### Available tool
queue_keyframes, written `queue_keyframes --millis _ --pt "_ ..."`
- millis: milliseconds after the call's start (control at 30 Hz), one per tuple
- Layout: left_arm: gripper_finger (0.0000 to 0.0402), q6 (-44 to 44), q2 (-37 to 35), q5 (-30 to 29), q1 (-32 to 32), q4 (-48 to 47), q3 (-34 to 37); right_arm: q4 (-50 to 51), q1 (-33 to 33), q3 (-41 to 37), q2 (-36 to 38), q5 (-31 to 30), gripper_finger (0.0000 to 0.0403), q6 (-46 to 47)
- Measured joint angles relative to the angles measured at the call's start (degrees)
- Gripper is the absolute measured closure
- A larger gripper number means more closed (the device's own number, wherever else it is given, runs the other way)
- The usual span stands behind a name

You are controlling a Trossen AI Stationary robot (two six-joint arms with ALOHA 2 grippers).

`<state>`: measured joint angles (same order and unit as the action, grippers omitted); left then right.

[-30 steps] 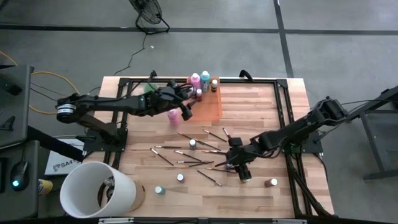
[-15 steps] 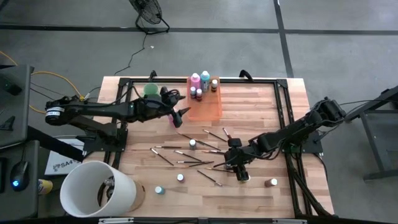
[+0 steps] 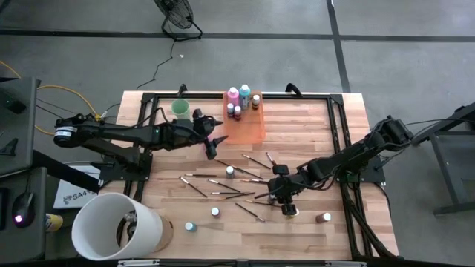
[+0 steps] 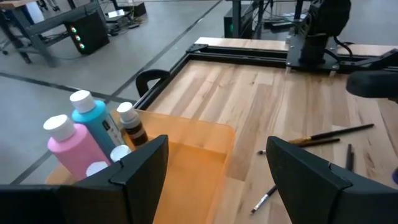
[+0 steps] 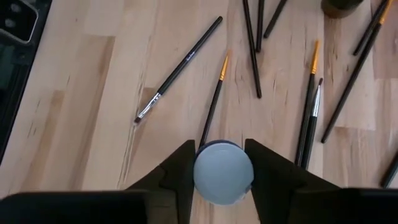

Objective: Pick & Place Paint Supplies
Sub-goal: Put the dark blue paint bottle into the orange bin

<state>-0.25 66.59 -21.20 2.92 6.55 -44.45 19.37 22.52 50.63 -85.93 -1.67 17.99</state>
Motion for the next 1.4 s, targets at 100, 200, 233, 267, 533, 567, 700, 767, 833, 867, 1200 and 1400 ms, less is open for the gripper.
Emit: queue_keyframes --millis 100,200,233,267,533,567,700,767,833,867,1200,1400 --pt "0.0137 0.0 0.0 0.0 0.0 -0.8 0.0 0.1 0.0 0.0 0.4 -0.8 0.0277 1.9" --pt "0.0137 0.2 0.0 -0.5 0.0 -0.8 0.0 1.2 -0.3 0.3 1.5 -1.0 0.0287 1.9" --pt "0.0137 0.5 0.0 -0.7 0.0 -0.6 0.0 2.2 -0.5 0.9 2.2 -0.9 0.0290 1.9" --pt "0.0137 0.9 0.0 -0.8 0.0 -0.5 0.0 3.7 -0.9 1.7 2.9 -1.0 0.0290 2.0" --pt "0.0137 1.5 0.0 -5.4 0.1 -0.7 0.0 12.0 -8.5 11.9 5.0 -7.4 0.0289 0.0" --pt "0.0137 1.6 0.0 -6.4 0.1 -0.7 0.0 12.2 -10.1 12.7 5.0 -7.4 0.0287 -0.1" --pt "0.0137 3.5 -0.3 -8.8 0.1 -1.1 0.0 12.2 -17.7 14.2 5.0 -7.4 0.0285 -1.7" --pt "0.0137 3.5 -0.3 -9.0 0.1 -1.5 0.0 12.1 -22.0 14.7 5.0 -7.1 0.0288 -3.0" --pt "0.0137 3.5 -0.4 -9.0 0.1 -2.1 0.0 10.9 -26.6 14.7 5.0 -6.3 0.0289 -4.7" --pt "0.0137 3.5 -0.4 -9.0 0.1 -2.1 0.0 9.9 -28.8 14.7 4.9 -5.7 0.0288 -5.7" --pt "0.0137 2.8 -0.5 -8.9 0.1 -2.1 0.0 0.8 -45.8 14.8 -0.7 4.8 0.0286 -18.2" --pt "0.0137 2.8 -0.5 -8.9 0.1 -2.2 0.0 -1.9 -50.0 14.8 -6.8 6.0 0.0280 -20.3"
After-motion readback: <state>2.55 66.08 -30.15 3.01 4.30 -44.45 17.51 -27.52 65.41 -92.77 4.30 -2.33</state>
